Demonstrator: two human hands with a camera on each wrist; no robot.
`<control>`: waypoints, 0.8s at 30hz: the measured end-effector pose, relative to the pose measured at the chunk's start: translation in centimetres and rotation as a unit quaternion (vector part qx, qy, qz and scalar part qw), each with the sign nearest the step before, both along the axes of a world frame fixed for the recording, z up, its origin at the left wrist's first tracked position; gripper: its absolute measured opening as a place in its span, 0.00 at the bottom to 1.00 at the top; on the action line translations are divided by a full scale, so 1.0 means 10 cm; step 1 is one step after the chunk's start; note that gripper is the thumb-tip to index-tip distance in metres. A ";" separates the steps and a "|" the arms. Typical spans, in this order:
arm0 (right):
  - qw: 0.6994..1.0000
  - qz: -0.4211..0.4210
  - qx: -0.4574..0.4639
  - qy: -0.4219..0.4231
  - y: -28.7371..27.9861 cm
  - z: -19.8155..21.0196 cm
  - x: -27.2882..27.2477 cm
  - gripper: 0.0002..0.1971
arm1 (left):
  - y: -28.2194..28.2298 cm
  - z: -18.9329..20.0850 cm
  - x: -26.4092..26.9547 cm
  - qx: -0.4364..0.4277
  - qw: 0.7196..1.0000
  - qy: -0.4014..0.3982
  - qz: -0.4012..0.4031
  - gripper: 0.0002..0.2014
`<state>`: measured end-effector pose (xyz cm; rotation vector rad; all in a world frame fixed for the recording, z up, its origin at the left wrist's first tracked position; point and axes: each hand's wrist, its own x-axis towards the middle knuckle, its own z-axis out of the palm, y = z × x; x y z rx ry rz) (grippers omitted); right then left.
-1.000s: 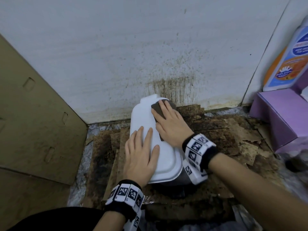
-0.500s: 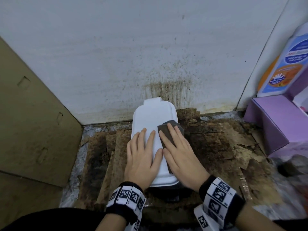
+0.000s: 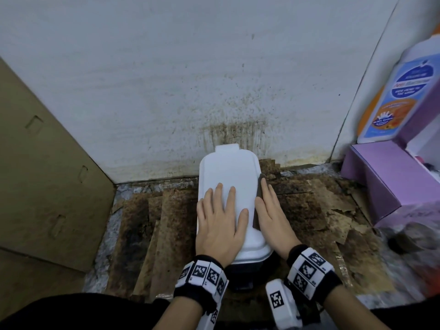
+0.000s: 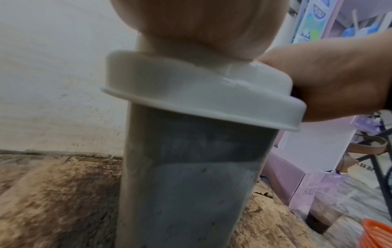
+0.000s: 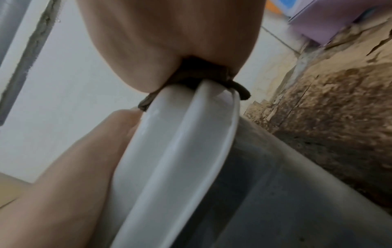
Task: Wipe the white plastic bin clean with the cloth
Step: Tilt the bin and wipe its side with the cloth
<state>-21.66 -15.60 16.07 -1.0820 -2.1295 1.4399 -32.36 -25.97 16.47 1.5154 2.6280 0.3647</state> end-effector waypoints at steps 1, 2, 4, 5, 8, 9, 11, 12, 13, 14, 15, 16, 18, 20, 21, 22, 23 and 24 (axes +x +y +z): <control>1.000 -0.008 -0.009 0.002 0.02 -0.01 0.03 0.27 | 0.02 0.00 0.03 0.003 1.000 -0.004 -0.005 0.35; 1.000 -0.017 -0.017 0.007 0.04 -0.01 0.06 0.27 | 0.03 0.00 0.05 0.019 1.000 -0.017 -0.012 0.36; 0.999 -0.032 -0.032 0.010 0.03 -0.01 0.09 0.27 | 0.02 0.01 0.05 0.100 0.990 -0.097 -0.005 0.34; 0.999 -0.037 -0.038 0.006 0.01 0.00 0.09 0.27 | 0.00 0.02 0.02 0.153 0.976 -0.156 0.020 0.32; 0.997 -0.054 -0.054 -0.007 -0.04 0.04 0.11 0.28 | -0.09 0.02 -0.12 0.201 0.931 -0.246 0.179 0.28; 0.997 -0.060 -0.057 -0.006 -0.05 0.04 0.12 0.28 | -0.11 0.01 -0.16 0.172 0.918 -0.278 0.223 0.29; 0.996 -0.069 -0.059 -0.001 -0.08 0.03 0.13 0.28 | -0.12 -0.03 -0.19 0.122 0.895 -0.345 0.255 0.32; 0.996 -0.072 -0.058 0.001 -0.09 0.03 0.13 0.28 | -0.12 -0.04 -0.19 0.117 0.893 -0.353 0.252 0.32; 0.996 -0.076 -0.056 0.002 -0.11 0.02 0.13 0.28 | -0.12 -0.06 -0.19 0.120 0.896 -0.349 0.249 0.32; 0.995 -0.080 -0.054 0.002 -0.13 0.03 0.13 0.28 | -0.12 -0.05 -0.19 0.127 0.899 -0.342 0.244 0.31; 0.995 -0.085 -0.054 0.003 -0.15 0.03 0.13 0.28 | -0.13 -0.04 -0.20 0.131 0.901 -0.340 0.237 0.29; 0.995 -0.090 -0.052 0.005 -0.18 0.03 0.13 0.28 | -0.14 -0.02 -0.22 0.133 0.903 -0.341 0.227 0.28; 0.993 -0.108 -0.046 0.016 -0.27 0.03 0.13 0.28 | -0.17 -0.01 -0.28 0.129 0.907 -0.346 0.202 0.25; 0.988 -0.147 -0.043 0.033 -0.40 0.01 0.12 0.29 | -0.20 0.00 -0.37 0.121 0.913 -0.348 0.176 0.25; 0.983 -0.174 -0.038 0.039 -0.49 -0.01 0.10 0.29 | -0.21 0.01 -0.41 0.114 0.916 -0.348 0.161 0.25; 0.978 -0.202 -0.033 0.041 -0.57 -0.03 0.07 0.29 | -0.21 0.02 -0.47 0.106 0.920 -0.350 0.145 0.25; 0.972 -0.229 -0.027 0.041 -0.66 -0.07 0.04 0.29 | -0.22 0.04 -0.51 0.098 0.921 -0.354 0.129 0.25; 0.966 -0.253 -0.021 0.038 -0.74 -0.09 0.01 0.30 | -0.21 0.07 -0.56 0.091 0.922 -0.359 0.111 0.24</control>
